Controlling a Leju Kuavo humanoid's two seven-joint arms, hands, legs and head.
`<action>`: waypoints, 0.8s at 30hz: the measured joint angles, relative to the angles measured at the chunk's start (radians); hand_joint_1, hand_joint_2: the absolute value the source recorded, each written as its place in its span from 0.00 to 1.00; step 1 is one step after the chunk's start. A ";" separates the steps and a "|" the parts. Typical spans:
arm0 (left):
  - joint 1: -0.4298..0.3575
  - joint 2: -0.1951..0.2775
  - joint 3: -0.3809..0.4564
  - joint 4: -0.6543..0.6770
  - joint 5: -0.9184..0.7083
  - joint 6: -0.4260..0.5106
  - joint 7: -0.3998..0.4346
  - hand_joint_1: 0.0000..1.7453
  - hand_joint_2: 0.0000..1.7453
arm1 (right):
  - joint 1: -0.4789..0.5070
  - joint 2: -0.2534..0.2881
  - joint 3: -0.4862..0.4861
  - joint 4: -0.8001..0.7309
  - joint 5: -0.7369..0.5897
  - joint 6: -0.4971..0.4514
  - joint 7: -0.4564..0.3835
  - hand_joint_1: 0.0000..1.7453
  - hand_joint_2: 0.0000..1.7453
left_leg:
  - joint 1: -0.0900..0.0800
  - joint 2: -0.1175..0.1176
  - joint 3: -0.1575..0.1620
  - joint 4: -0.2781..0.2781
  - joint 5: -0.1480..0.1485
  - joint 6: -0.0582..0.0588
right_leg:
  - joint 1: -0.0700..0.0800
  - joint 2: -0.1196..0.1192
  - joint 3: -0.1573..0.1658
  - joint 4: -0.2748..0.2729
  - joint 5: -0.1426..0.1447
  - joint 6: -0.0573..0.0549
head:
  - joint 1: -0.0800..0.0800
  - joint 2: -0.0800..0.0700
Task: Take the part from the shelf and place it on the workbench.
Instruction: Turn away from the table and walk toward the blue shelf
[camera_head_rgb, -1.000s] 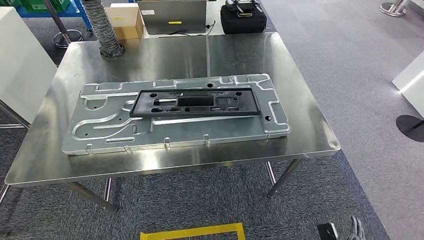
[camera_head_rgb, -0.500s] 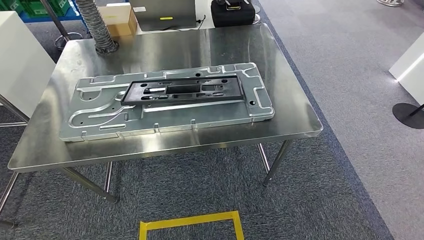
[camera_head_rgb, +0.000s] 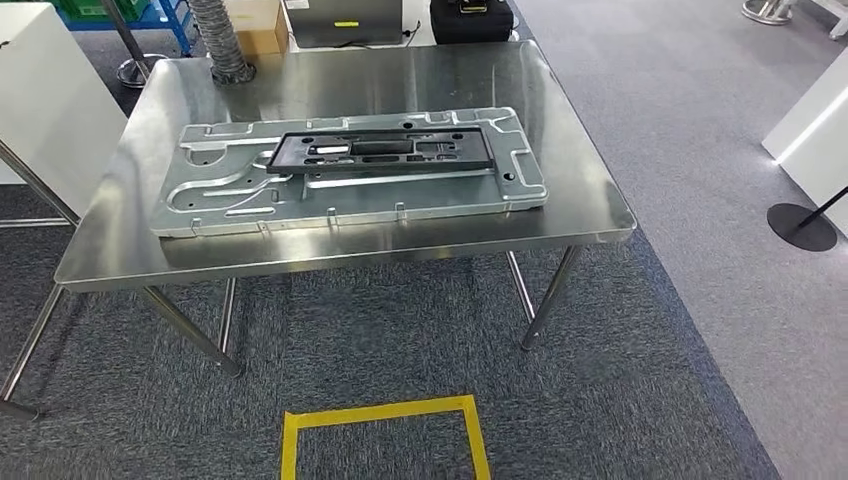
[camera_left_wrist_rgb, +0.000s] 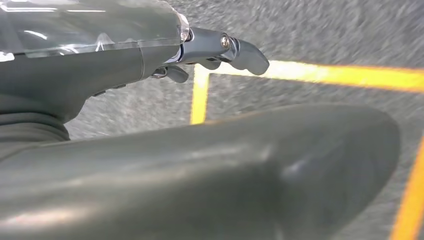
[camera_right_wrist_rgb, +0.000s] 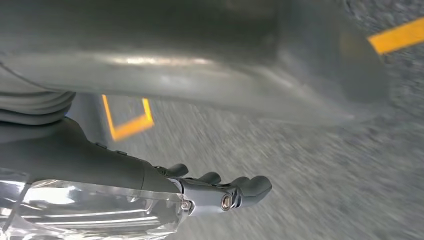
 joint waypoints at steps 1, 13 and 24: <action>0.000 -0.005 -0.008 0.000 -0.008 -0.002 0.004 0.00 0.00 | -0.001 0.002 -0.014 0.001 -0.018 0.017 0.011 0.00 0.00 | 0.000 0.001 -0.020 0.005 0.011 -0.002 | -0.002 0.000 0.010 0.027 0.011 0.003 | 0.000 0.000; 0.010 -0.016 -0.042 0.002 -0.013 -0.017 0.027 0.00 0.00 | -0.016 0.037 -0.065 0.011 0.003 0.131 0.092 0.00 0.00 | 0.008 -0.004 -0.160 0.180 -0.070 -0.062 | 0.002 -0.008 0.198 -0.291 0.092 -0.060 | 0.000 0.000; 0.009 0.004 -0.047 0.002 -0.022 -0.018 0.046 0.00 0.00 | -0.018 0.057 -0.059 0.015 0.031 0.171 0.077 0.00 0.00 | -0.004 -0.004 0.084 0.001 -0.087 -0.022 | 0.017 -0.011 0.076 -0.262 0.196 -0.037 | 0.000 0.000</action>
